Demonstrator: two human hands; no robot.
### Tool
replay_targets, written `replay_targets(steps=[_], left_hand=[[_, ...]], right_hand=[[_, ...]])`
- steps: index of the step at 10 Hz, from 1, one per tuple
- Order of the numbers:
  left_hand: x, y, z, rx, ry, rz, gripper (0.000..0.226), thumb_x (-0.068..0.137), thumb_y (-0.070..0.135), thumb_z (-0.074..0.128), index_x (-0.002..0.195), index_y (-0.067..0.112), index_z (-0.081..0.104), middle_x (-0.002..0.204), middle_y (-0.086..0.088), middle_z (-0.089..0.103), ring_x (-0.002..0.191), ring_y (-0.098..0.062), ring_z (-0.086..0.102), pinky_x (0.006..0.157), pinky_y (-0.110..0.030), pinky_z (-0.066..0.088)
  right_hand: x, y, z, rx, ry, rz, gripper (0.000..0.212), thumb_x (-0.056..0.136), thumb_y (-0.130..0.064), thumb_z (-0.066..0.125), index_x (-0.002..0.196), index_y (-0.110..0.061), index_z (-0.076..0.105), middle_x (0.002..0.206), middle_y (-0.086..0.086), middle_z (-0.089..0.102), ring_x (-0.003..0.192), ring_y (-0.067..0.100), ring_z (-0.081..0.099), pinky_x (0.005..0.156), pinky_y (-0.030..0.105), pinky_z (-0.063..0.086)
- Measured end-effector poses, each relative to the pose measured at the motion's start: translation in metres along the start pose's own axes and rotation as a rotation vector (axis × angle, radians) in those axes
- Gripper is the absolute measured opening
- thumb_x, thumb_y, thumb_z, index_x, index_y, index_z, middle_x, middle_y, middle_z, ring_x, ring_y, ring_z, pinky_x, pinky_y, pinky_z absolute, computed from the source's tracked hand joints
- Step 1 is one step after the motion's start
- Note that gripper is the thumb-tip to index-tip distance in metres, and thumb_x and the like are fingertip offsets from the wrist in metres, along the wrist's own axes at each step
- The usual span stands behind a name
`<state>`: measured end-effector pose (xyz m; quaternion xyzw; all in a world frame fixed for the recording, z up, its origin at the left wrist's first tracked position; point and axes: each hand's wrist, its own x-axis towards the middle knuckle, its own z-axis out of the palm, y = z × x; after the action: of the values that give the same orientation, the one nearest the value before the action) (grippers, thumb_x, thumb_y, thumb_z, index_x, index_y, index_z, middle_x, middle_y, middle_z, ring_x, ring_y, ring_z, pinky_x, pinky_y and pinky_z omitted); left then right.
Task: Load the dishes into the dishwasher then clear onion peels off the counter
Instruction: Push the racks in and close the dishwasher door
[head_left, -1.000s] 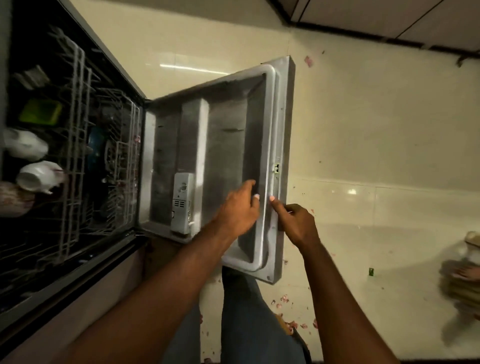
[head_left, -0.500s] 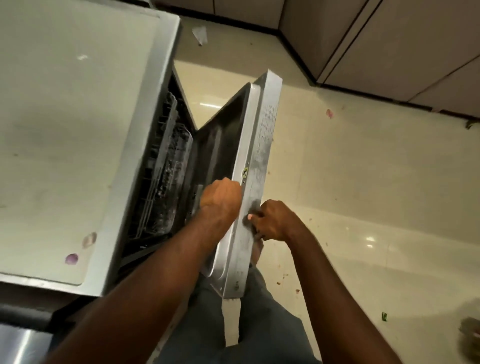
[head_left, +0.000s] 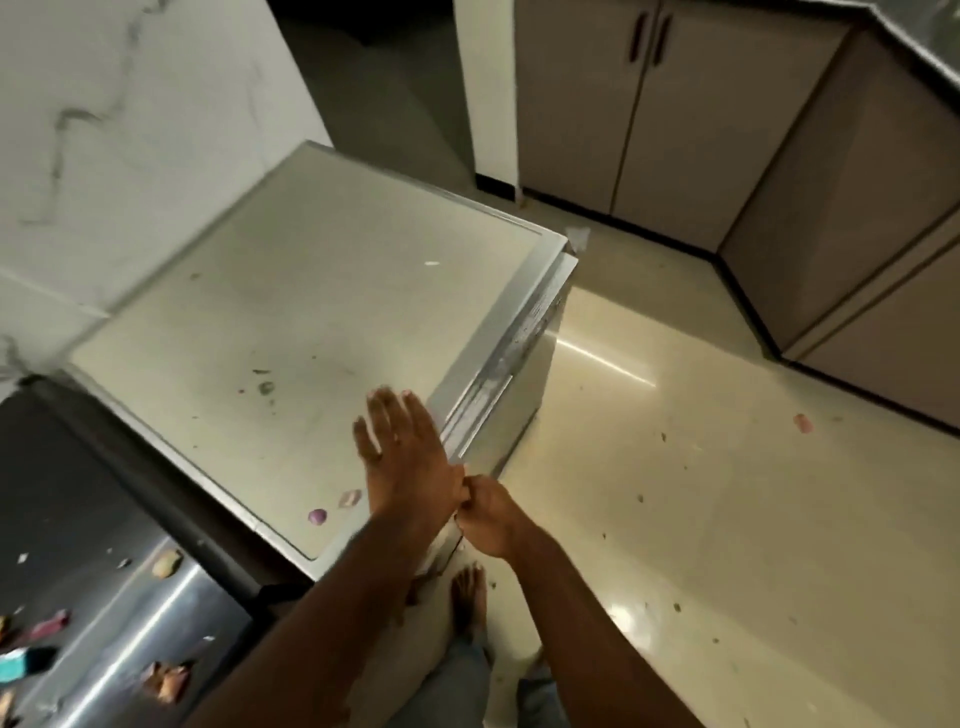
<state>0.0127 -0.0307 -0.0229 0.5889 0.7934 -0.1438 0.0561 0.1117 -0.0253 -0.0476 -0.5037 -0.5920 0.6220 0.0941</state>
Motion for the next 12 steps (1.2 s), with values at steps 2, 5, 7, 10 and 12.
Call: replay_targets(steps=[2,5,7,10,12], left_hand=[[0.005,-0.022,0.022,-0.034,-0.066,-0.04,0.106,0.101,0.047,0.057,0.152,-0.018,-0.009,0.161,-0.043,0.004,0.152,-0.056,0.014,0.122,-0.06,0.027],[0.011,-0.023,0.025,-0.043,-0.076,-0.025,0.079,0.102,-0.001,0.05,0.144,-0.024,-0.013,0.153,-0.053,-0.001,0.145,-0.066,0.015,0.118,-0.068,0.029],[0.012,-0.022,0.031,-0.037,-0.042,-0.041,0.069,0.106,-0.002,0.038,0.149,-0.021,-0.014,0.151,-0.051,-0.014,0.145,-0.067,0.003,0.119,-0.072,0.017],[0.004,-0.012,0.054,-0.236,0.1,-0.104,0.067,0.086,0.014,0.055,0.148,-0.009,0.045,0.153,-0.04,0.036,0.137,-0.059,0.041,0.106,-0.065,0.045],[0.0,0.0,0.052,-0.181,0.183,-0.242,0.074,0.1,0.009,0.042,0.162,-0.002,0.004,0.167,-0.029,0.003,0.153,-0.049,0.01,0.123,-0.057,0.025]], right_hand=[[0.018,0.05,-0.003,-0.317,-0.095,-0.074,0.049,0.092,0.004,0.053,0.136,-0.013,0.069,0.139,0.004,0.066,0.125,0.018,0.064,0.103,0.027,0.051],[0.067,-0.012,-0.077,-1.117,0.202,-0.665,0.098,0.084,-0.036,0.081,0.164,-0.022,0.026,0.172,0.007,0.019,0.159,0.027,0.017,0.127,0.042,0.011],[0.107,-0.024,-0.099,-1.331,0.098,-0.881,0.081,0.071,-0.038,0.091,0.142,-0.015,0.059,0.141,0.01,0.061,0.127,0.03,0.059,0.107,0.046,0.048],[0.13,-0.001,-0.108,-1.385,0.155,-1.162,0.049,0.094,-0.033,0.069,0.135,-0.007,0.062,0.135,0.018,0.062,0.12,0.039,0.061,0.108,0.051,0.048],[0.122,-0.026,-0.108,-1.381,0.056,-1.107,0.054,0.076,-0.031,0.087,0.118,-0.011,0.06,0.117,0.012,0.058,0.102,0.035,0.057,0.093,0.047,0.049]])
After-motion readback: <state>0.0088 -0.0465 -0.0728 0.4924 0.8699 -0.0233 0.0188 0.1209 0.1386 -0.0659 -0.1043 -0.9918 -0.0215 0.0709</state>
